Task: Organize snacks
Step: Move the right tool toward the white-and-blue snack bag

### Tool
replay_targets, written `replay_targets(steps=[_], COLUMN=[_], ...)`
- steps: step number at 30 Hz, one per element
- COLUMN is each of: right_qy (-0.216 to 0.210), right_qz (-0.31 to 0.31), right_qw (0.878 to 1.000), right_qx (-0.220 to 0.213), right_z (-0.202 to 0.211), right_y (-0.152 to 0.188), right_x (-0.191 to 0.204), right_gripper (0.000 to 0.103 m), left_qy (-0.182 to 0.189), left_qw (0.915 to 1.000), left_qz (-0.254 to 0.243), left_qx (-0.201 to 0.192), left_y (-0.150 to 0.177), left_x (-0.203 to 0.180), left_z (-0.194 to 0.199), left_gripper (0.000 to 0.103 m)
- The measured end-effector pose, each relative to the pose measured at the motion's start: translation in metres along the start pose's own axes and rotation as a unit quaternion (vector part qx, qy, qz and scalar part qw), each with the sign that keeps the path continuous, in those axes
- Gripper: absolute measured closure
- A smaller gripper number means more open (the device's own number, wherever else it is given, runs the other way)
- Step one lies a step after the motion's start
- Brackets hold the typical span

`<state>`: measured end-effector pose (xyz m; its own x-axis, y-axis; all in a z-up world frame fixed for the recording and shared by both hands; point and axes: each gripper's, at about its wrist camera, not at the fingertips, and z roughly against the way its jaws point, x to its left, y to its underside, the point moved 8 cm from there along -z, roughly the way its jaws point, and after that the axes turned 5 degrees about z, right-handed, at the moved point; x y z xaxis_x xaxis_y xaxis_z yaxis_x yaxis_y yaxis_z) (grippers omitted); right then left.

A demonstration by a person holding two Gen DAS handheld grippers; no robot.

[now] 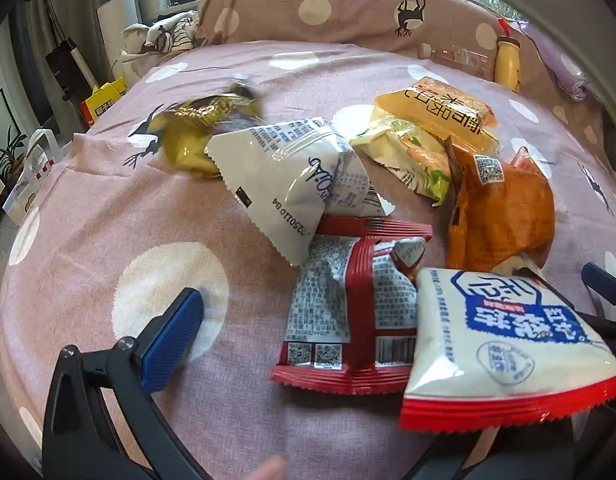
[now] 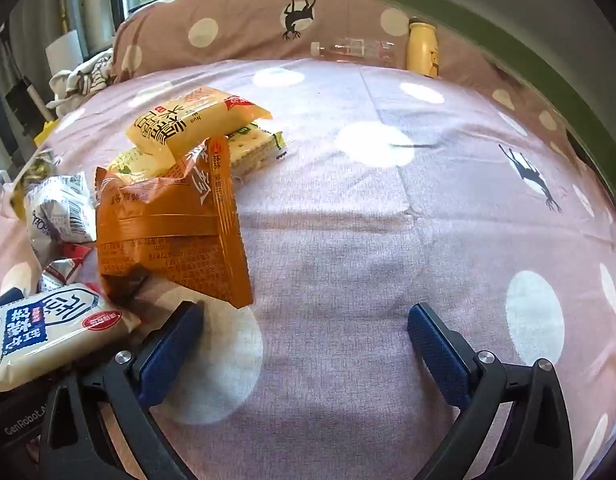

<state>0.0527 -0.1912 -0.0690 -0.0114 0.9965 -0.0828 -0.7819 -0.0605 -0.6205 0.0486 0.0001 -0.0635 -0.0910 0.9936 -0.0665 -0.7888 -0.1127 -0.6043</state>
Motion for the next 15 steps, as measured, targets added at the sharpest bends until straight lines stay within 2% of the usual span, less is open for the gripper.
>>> replay_targets(steps=[15], right_qy=[0.0], right_qz=[0.0], right_qw=[1.0], right_qx=[-0.002], right_z=[-0.0001], right_y=[0.0], right_x=[0.001], right_gripper=[0.001], left_qy=[-0.001], left_qw=[1.0], left_qz=[0.0], left_qx=[0.002], left_y=[0.0005], left_x=[0.0001], left_z=[0.0005], left_gripper=[0.0])
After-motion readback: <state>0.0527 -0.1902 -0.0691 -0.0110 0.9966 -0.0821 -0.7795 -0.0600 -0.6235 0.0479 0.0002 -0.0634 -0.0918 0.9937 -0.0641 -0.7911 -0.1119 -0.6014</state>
